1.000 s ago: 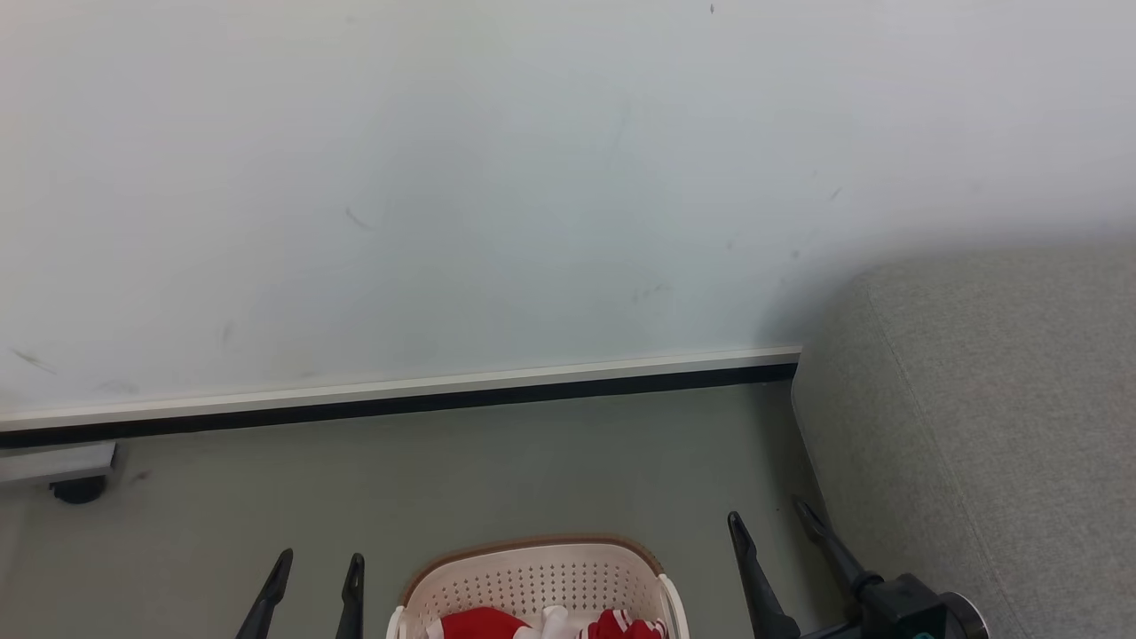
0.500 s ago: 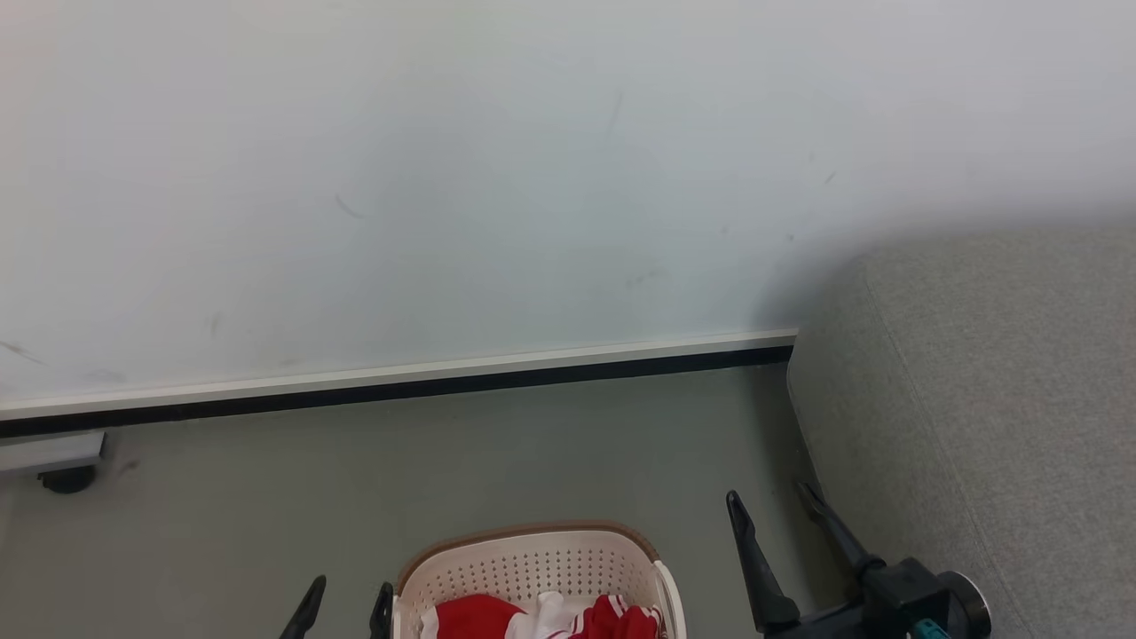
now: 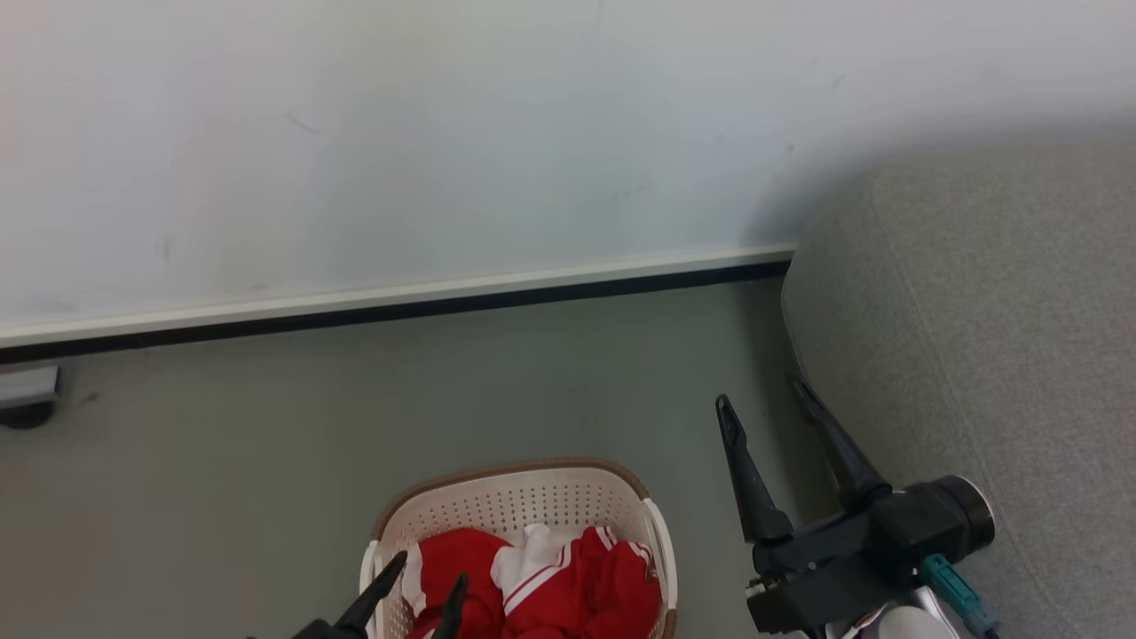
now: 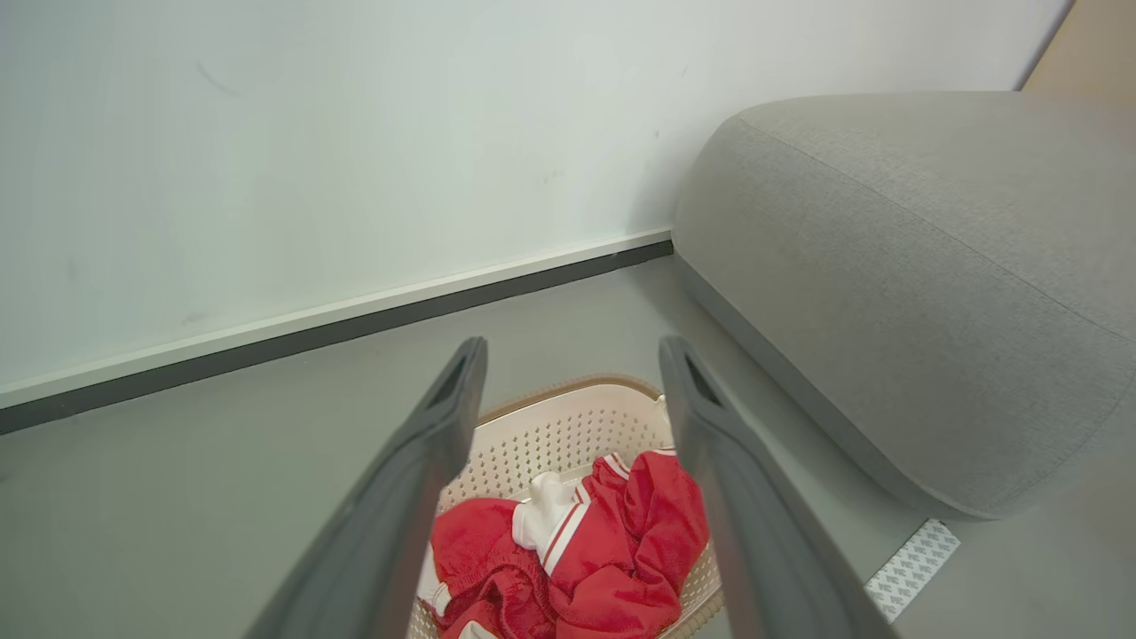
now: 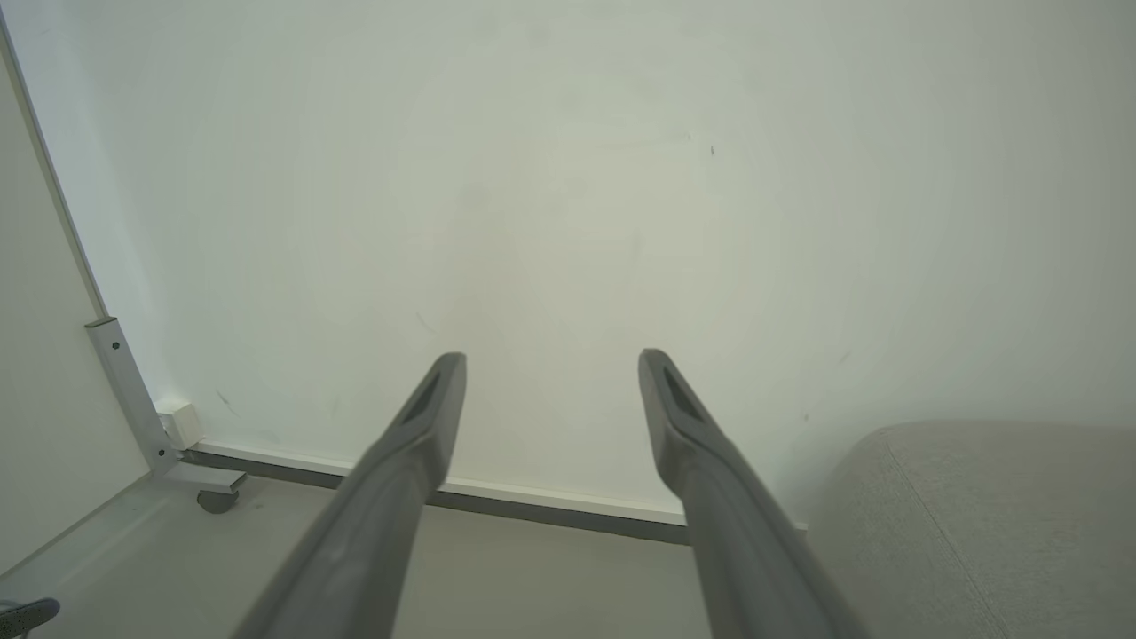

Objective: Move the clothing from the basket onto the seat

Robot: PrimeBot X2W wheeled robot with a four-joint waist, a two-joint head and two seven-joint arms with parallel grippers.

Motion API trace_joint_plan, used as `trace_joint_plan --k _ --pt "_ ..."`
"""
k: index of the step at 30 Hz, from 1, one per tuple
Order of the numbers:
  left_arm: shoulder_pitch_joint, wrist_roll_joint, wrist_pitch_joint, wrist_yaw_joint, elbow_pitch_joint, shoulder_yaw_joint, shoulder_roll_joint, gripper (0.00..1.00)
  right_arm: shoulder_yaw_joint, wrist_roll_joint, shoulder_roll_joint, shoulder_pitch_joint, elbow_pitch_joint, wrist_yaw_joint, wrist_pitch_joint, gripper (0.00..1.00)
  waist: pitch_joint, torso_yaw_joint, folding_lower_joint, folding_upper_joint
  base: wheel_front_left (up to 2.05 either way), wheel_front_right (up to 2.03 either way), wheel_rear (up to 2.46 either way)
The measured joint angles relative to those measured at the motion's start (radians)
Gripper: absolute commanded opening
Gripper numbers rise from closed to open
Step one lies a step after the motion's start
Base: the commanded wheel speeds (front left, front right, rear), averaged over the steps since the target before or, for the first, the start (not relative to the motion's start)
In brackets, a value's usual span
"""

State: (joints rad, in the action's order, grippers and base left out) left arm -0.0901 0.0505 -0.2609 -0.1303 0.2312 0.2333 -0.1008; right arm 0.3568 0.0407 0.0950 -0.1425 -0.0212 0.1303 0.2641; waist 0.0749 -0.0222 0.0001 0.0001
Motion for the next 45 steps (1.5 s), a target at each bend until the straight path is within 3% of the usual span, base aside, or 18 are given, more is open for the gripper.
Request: trace_joint_plan --k 10,27,32,36,45 --pt "-0.158 0.037 0.0 0.0 0.091 0.127 -0.056 1.0 0.015 -0.023 -0.006 -0.127 0.067 0.0 0.0 1.0 0.154 -0.031 0.0 0.0 0.0 0.0 0.0" --pt "-0.56 0.109 -0.001 0.0 0.378 0.374 -0.128 1.0 0.013 -0.054 -0.038 -0.339 0.188 0.0 0.0 1.0 0.48 -0.091 0.0003 0.0001 0.0 0.0 0.0" --pt "-0.654 0.199 -0.001 0.0 0.49 0.471 -0.137 1.0 0.009 -0.056 -0.041 -0.381 0.213 0.0 0.0 1.0 0.582 -0.111 0.0002 0.0002 0.0 0.0 0.0" --pt "-0.749 0.215 -0.001 0.0 0.545 0.569 -0.154 1.0 0.003 -0.024 -0.042 -0.401 0.237 0.0 0.0 1.0 0.657 -0.13 0.0002 0.0002 0.0 0.0 0.0" --pt "-0.869 0.216 -0.001 0.0 0.674 0.685 -0.166 1.0 -0.004 0.012 -0.042 -0.427 0.266 0.0 0.0 1.0 0.78 -0.174 0.0001 0.0002 0.0 0.0 0.0"
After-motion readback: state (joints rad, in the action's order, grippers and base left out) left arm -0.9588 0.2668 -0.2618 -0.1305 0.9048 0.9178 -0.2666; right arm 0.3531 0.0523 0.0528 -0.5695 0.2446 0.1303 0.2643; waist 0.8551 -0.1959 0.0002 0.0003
